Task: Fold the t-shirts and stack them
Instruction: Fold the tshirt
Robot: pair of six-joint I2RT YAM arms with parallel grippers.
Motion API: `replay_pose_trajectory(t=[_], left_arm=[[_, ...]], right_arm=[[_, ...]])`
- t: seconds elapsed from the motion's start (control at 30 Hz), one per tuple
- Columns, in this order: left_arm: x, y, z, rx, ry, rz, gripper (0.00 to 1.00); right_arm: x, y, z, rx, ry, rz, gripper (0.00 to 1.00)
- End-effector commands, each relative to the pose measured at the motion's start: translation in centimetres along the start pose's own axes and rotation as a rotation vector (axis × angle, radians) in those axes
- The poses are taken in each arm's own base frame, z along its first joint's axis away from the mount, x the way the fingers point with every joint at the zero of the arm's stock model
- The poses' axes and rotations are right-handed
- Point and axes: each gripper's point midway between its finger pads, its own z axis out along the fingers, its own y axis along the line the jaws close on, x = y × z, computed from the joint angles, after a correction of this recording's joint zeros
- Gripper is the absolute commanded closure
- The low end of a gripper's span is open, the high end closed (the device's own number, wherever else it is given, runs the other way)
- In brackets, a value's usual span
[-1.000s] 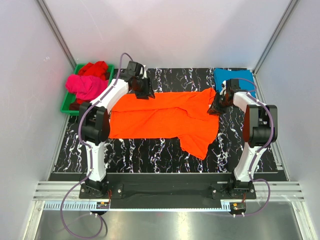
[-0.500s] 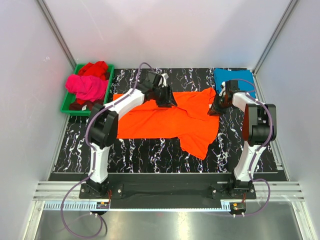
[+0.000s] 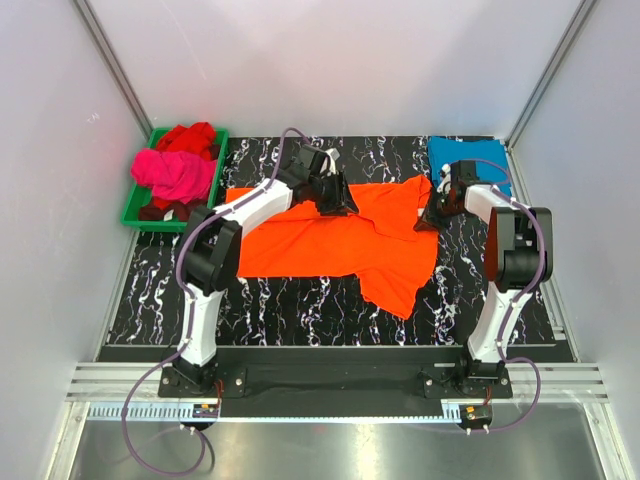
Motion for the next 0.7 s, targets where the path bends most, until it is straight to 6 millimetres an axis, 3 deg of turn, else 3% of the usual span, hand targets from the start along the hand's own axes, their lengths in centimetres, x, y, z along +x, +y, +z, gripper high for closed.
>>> replay_pose_trajectory(t=[0.0,0.17,0.33,0.47,0.67], left_arm=[[-0.8,-1.8,-0.4,0.060,-0.026,-0.002,0.54],[0.3,-2.5,0.4,0.102,-0.006,-0.016,0.51],[1.9,-2.6,3.2,0.120,0.014,-0.019,0.49],[2.2,-3.0,5.2,0.123,0.007,-0.022,0.50],[3.3,-2.6,7.2,0.097,0.022,-0.018,0.51]], right_arm=[[-1.6,3.5,-3.5,-0.091,-0.042,-0.008,1.00],[-1.8,4.0,-4.7,-0.093,-0.055,-0.012,1.00],[-1.3,3.6,-3.7,-0.093,-0.026,0.010,1.00],[-0.6,2.6,-2.8,-0.062,0.002,0.020,0.82],[0.9,1.5,-2.7,-0.025,0.023,0.005,0.75]])
